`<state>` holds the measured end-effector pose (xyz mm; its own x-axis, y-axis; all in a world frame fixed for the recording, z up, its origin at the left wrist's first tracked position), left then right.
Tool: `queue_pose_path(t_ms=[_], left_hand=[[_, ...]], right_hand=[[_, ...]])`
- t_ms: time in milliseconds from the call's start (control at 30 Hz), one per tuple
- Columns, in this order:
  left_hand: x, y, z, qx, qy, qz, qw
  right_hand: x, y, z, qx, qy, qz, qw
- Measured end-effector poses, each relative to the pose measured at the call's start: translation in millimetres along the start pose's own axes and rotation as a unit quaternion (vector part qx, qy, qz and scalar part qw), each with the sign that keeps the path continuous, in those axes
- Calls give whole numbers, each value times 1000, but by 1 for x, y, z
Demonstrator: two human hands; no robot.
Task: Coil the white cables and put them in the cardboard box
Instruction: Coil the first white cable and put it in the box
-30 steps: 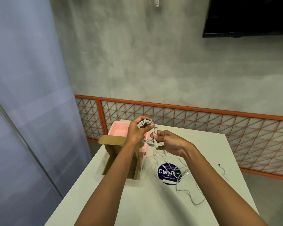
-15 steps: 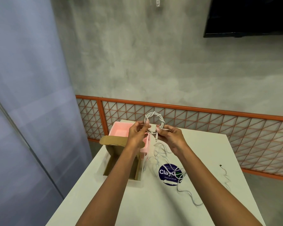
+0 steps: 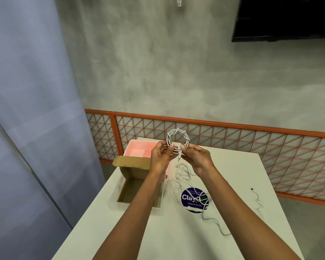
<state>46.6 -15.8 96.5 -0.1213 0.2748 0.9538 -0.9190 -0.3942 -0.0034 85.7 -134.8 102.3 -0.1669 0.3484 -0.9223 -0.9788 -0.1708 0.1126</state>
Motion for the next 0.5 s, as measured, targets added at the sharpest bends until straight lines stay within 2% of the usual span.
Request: queue_pose_path(t_ms=[333, 500], left_hand=[[-6, -4, -2, -8, -43, -34, 998], [-5, -4, -3, -10, -28, -40, 999]], right_hand=[[0, -7, -1, 5, -3, -56, 998], [-2, -12, -3, 9, -25, -36, 999]])
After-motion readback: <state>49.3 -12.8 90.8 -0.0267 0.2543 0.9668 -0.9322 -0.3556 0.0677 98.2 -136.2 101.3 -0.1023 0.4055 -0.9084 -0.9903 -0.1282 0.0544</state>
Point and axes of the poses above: each hand's wrist, its own y-axis away from the middle knuckle, its own z-axis out of the palm, x = y × z, the point moved 3 cm from there along -y, towards the middle knuckle, and after that the axes turned 6 degrees about -z, right-handed, at the moved point
